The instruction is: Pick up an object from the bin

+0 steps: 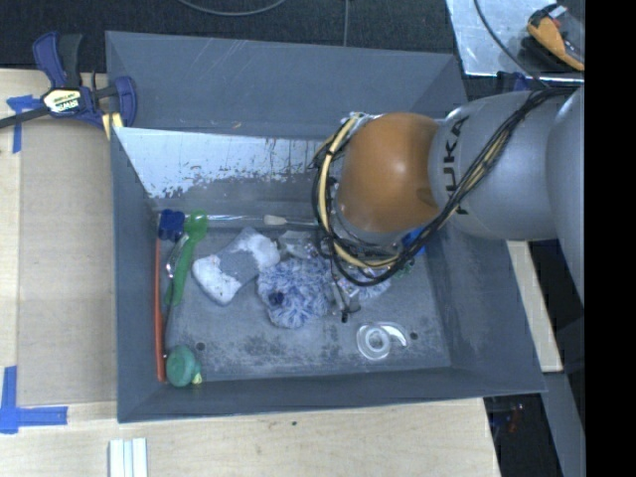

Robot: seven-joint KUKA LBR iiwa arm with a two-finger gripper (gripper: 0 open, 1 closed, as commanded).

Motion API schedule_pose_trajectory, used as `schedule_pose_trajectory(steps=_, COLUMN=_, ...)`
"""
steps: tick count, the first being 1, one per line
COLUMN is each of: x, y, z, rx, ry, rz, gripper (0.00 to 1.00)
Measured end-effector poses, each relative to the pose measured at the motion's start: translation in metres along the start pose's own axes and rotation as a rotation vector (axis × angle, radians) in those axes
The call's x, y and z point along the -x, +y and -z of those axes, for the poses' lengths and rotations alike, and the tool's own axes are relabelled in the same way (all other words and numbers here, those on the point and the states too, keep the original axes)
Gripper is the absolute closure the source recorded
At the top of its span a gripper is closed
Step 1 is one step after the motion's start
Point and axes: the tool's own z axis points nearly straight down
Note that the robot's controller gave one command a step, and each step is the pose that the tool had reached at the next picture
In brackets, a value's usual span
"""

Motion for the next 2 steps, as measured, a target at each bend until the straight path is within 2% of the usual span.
schedule_pose_trajectory(steps=1, x=-0.015, y=-0.035, z=0.001, rx=-0.004, ry=-0.009, rz=-0.224, gripper=0.00)
schedule_pose_trajectory(steps=2, x=0.001, y=-0.002, z=0.001, rx=0.000, ry=-0.004, rz=-0.016, gripper=1.00)
